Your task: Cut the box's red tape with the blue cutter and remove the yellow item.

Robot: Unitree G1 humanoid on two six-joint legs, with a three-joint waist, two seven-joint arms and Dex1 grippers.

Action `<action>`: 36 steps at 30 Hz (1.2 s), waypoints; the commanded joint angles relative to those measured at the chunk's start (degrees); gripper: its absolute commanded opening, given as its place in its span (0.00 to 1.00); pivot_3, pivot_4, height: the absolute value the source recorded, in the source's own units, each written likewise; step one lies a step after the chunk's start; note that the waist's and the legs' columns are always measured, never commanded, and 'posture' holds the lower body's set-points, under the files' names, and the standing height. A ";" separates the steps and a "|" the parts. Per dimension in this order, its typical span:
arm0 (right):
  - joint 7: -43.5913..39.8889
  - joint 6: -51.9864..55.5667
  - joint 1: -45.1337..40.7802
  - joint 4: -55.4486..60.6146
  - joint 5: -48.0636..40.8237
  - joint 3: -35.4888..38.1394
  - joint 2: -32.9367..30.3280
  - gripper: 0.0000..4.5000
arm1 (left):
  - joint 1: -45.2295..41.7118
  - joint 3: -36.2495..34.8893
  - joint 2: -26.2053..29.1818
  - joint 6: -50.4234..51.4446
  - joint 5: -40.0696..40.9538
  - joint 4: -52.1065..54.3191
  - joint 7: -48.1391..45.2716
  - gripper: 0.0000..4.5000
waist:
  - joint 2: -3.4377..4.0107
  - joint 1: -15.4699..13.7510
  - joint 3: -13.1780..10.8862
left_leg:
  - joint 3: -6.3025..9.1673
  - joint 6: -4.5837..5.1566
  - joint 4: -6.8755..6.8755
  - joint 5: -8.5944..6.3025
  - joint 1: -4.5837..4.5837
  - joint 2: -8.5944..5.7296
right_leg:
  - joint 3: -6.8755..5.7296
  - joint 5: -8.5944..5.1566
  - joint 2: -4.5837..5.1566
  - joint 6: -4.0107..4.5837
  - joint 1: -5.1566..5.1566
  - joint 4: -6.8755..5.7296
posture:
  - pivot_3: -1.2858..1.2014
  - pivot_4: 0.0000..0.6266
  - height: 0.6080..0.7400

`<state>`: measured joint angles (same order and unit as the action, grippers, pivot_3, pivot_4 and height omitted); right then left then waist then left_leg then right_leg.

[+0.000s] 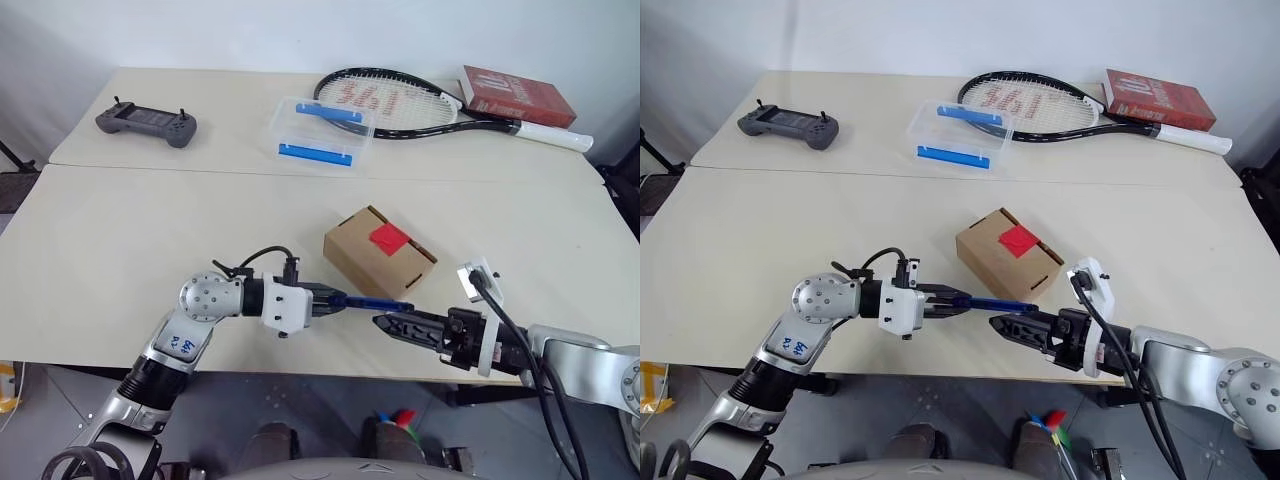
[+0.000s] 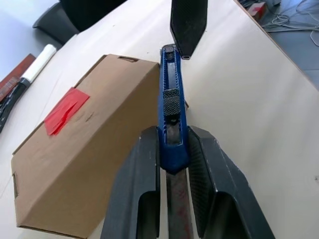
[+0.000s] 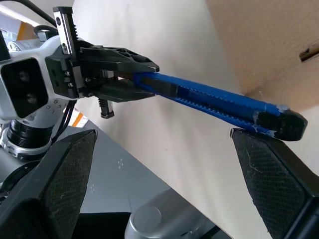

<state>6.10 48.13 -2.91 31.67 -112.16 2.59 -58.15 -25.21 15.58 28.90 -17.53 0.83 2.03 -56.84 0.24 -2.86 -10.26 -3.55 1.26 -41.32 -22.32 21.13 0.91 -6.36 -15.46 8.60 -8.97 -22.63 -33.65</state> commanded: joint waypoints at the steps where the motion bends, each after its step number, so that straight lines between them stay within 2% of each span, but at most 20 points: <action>1: -0.26 0.47 -0.39 -0.90 -0.84 1.63 0.65 1.00 | 0.81 0.54 0.30 -1.71 0.82 3.33 -0.17 0.10 | 0.00 0.02 0.00 | 0.00 0.00 0.00 0.00 0.00 0.00 | 0.00 0.00 0.00 0.00 0.00 0.00 | 0.52 0.24 1.00; 11: -0.80 2.70 1.55 -3.72 -0.84 3.65 1.16 1.00 | 1.78 0.51 0.54 -1.73 0.86 4.02 0.59 0.10 | 0.00 -0.07 0.00 | -0.01 0.00 0.02 0.00 0.01 0.01 | 0.00 0.00 0.00 0.00 -0.02 0.00 | 0.52 0.24 1.00; 18: -11.68 9.18 11.47 -3.59 -0.84 12.03 -4.18 1.00 | 2.36 0.26 1.42 -1.64 0.81 4.09 0.84 0.10 | 0.00 -0.16 0.00 | -0.02 0.03 0.03 -0.02 0.03 0.00 | 0.00 0.00 0.01 0.00 -0.02 0.02 | 0.52 0.24 1.00; 22: -13.52 9.81 13.84 -4.47 -0.84 13.69 -5.41 1.00 | 2.42 0.30 1.43 -1.73 1.07 4.10 0.72 0.10 | 0.00 -0.08 0.00 | -0.04 0.04 0.01 -0.02 0.00 0.02 | 0.01 0.00 0.00 0.00 -0.01 0.01 | 0.52 0.24 1.00; 27: -11.25 8.17 12.42 -7.60 -0.84 12.04 -2.52 1.00 | 2.79 -0.32 0.99 -2.18 4.01 4.07 -0.01 0.10 | 0.00 -0.02 0.00 | -0.04 0.04 0.01 -0.02 -0.02 0.02 | 0.02 0.00 0.00 0.01 -0.01 0.01 | 0.52 0.24 1.00; 32: -11.61 9.34 8.64 -12.02 -0.84 10.49 1.79 1.00 | 3.60 -0.79 0.68 -2.47 8.80 4.29 -1.90 0.10 | 0.00 -0.09 0.00 | -0.05 0.04 0.01 -0.02 0.00 0.00 | 0.02 0.00 0.00 0.00 -0.01 0.01 | 0.52 0.24 1.00; 36: -12.58 11.41 5.52 -14.90 -0.84 10.07 4.75 1.00 | 3.81 -0.55 0.78 -3.01 9.64 4.14 -2.69 0.10 | 0.01 -0.06 0.00 | -0.05 0.03 0.00 -0.02 -0.01 0.00 | 0.02 0.01 0.00 0.01 -0.01 0.01 | 0.52 0.24 1.00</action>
<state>-5.47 58.39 3.46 17.04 -112.03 12.28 -54.01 -21.80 15.66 29.83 -19.48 8.99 4.01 -59.22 0.25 -2.92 -10.26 -3.61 1.29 -41.32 -22.34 21.13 0.92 -6.34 -15.45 8.60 -8.97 -22.65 -33.64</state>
